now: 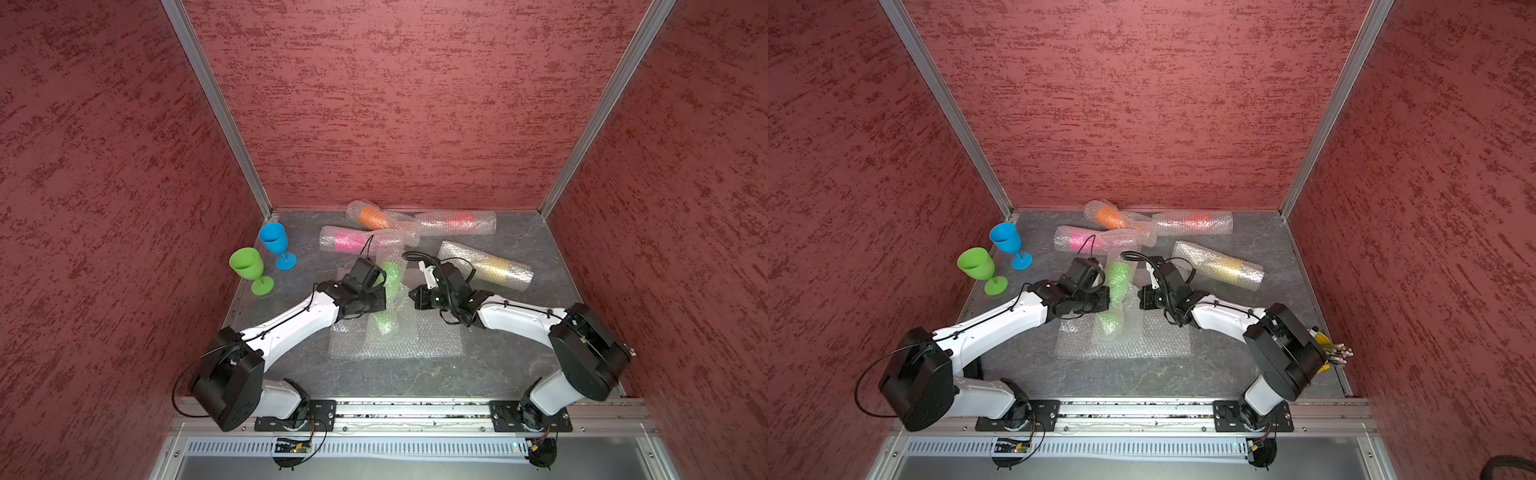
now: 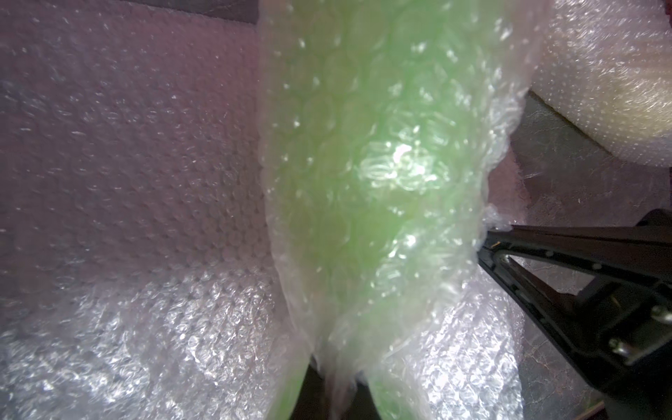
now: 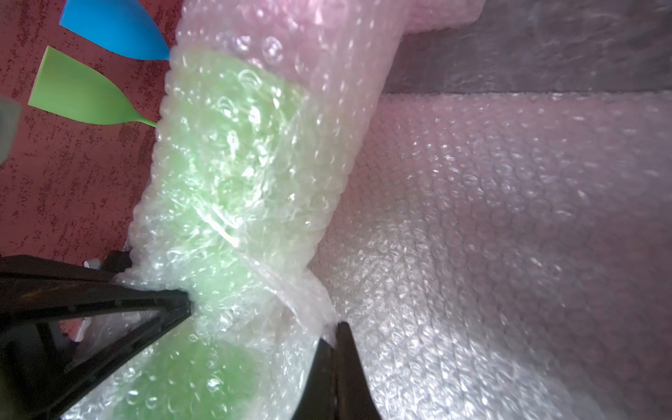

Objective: Unpack wine glasses from bubble wrap
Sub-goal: Unwrap the bubble wrap.

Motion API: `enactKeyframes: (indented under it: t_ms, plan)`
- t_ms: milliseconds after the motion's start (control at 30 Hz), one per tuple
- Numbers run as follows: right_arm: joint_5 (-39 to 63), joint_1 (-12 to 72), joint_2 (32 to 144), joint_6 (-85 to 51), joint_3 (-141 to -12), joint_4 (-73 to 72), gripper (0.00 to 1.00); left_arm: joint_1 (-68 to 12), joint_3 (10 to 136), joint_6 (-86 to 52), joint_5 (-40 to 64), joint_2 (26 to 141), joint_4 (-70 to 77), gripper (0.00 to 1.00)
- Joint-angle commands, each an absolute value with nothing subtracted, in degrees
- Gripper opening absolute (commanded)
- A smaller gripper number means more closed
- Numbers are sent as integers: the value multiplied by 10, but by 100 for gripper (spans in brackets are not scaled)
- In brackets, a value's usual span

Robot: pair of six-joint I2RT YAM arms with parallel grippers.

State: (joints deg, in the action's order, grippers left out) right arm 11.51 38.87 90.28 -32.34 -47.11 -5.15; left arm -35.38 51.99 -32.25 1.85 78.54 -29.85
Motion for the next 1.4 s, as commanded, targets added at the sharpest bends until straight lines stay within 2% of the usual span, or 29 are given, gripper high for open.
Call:
enactKeyframes:
  t_ms: [0,600,833,1367]
  plan:
    - [57,368,886,-325,-452,-49,0,-341,508,-314,-5,771,-328,0]
    - [51,339,868,-320,-407,-65,0,-332,485,-328,19,759,-313,0]
    - [67,340,861,-316,-398,-83,0,-355,478,-330,9,756,-287,0]
    - [33,304,817,-285,-428,64,0,-443,482,-365,-48,808,-152,0]
